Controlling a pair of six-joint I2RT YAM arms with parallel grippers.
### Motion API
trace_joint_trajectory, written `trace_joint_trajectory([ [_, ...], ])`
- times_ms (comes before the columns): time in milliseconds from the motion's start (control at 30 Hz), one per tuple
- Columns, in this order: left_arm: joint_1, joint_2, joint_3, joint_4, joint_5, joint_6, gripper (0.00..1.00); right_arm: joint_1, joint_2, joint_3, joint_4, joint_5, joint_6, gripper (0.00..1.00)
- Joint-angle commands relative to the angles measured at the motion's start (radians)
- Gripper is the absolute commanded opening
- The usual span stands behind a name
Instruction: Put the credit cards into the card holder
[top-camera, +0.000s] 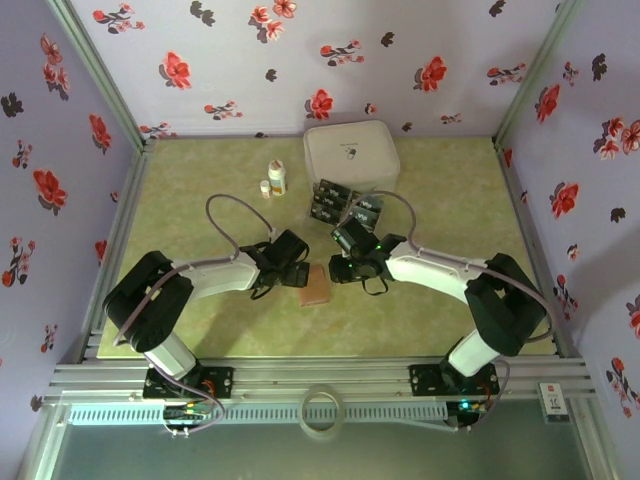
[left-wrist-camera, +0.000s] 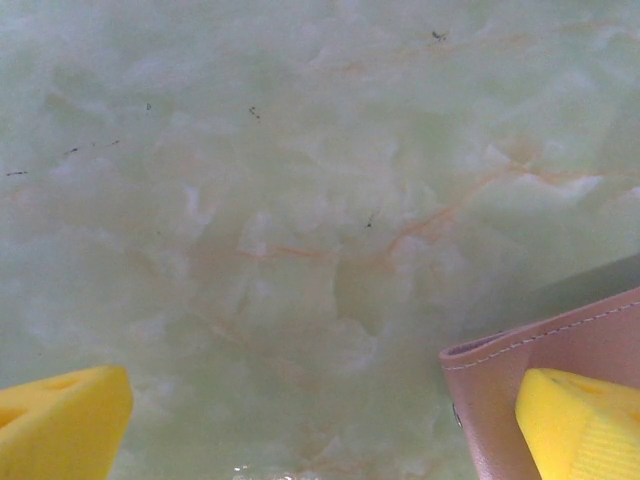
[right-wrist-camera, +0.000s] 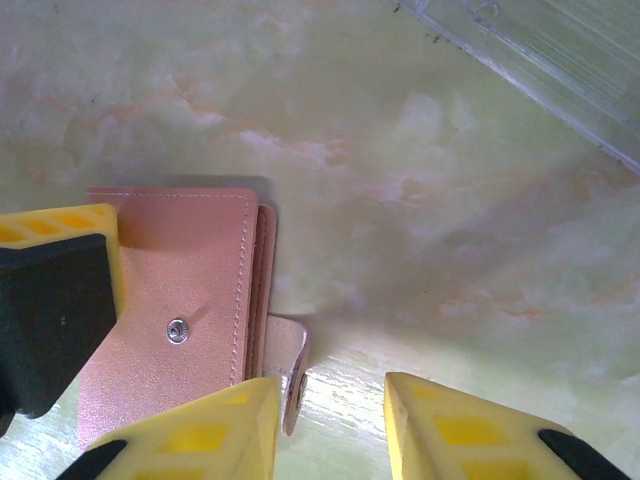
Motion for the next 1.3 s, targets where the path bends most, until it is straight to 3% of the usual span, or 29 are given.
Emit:
trace_joint_trajectory([
  [0,-0.005,0.038,-0.025,-0.035,-0.038,0.017,1.0,-0.003,0.021,0.029,0.004,-0.01,-0.01,0.33],
  [133,-0.005,0.041,-0.026,-0.031,-0.037,0.018,1.0,-0.002,0.04,0.033,0.007,-0.016,-0.01,0.32],
  [500,-0.006,0.04,-0.024,-0.032,-0.037,0.02,1.0,-0.002,0.044,0.02,0.022,-0.026,-0.011,0.08],
  [667,-0.006,0.04,-0.024,-0.034,-0.037,0.02,1.0,-0.003,0.023,0.021,0.015,-0.028,-0.013,0.14],
  [1100,-0.006,0.043,-0.022,-0.032,-0.037,0.021,1.0,-0.004,0.003,0.004,0.021,-0.034,-0.006,0.11],
  [1267,-0.006,0.043,-0.021,-0.034,-0.037,0.021,1.0,-0.003,0.015,-0.001,0.028,-0.038,-0.005,0.16],
])
